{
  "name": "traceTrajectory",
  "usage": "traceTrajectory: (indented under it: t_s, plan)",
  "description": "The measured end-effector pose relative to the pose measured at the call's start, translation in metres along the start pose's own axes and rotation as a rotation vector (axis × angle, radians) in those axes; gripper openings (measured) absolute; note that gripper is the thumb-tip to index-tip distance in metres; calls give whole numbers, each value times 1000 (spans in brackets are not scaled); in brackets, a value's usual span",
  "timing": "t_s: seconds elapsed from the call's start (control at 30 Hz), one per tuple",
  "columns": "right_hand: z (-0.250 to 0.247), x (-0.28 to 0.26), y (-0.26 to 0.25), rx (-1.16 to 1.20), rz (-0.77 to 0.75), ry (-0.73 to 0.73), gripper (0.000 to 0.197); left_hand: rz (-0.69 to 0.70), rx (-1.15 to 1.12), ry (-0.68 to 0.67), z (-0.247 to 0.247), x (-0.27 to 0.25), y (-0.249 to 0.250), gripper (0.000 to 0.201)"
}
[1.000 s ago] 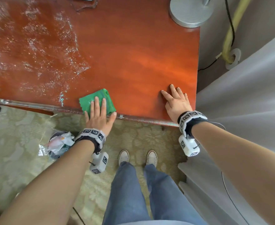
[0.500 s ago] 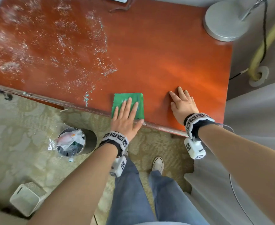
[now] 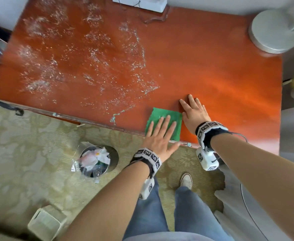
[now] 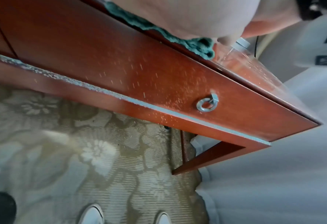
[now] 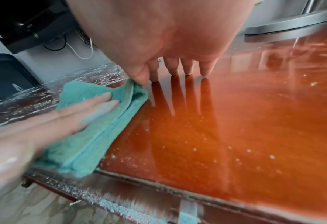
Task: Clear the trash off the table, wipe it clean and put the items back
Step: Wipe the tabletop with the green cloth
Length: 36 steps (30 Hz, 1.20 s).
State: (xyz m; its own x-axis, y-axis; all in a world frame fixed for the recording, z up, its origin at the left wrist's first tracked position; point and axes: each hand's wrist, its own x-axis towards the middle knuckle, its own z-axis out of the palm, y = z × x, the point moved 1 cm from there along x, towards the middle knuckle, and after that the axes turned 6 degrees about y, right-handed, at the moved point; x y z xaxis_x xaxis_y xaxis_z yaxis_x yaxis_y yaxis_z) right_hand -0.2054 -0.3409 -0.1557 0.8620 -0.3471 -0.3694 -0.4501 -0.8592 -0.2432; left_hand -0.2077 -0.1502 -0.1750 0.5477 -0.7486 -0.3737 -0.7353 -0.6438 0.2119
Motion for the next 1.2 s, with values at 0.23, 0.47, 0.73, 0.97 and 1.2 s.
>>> traceTrajectory:
  t_s: [0.23,0.47,0.73,0.97,1.2]
  plan:
    - [-2,1,-1,-36,32,-15,57,-245,11,97,-21,-2,-122,71]
    - [-3,10,-12,18,107,12,58,-238,-40,34,-30,19,-80,87]
    - [-20,26,28,-20,110,17,63,79,40,40,-25,49,-40,74]
    - [-41,71,40,-10,55,25,64,-461,-74,100,-51,76,-71,83]
    - [-69,118,66,-30,-89,-42,61,-153,-96,0,-45,127,47,77]
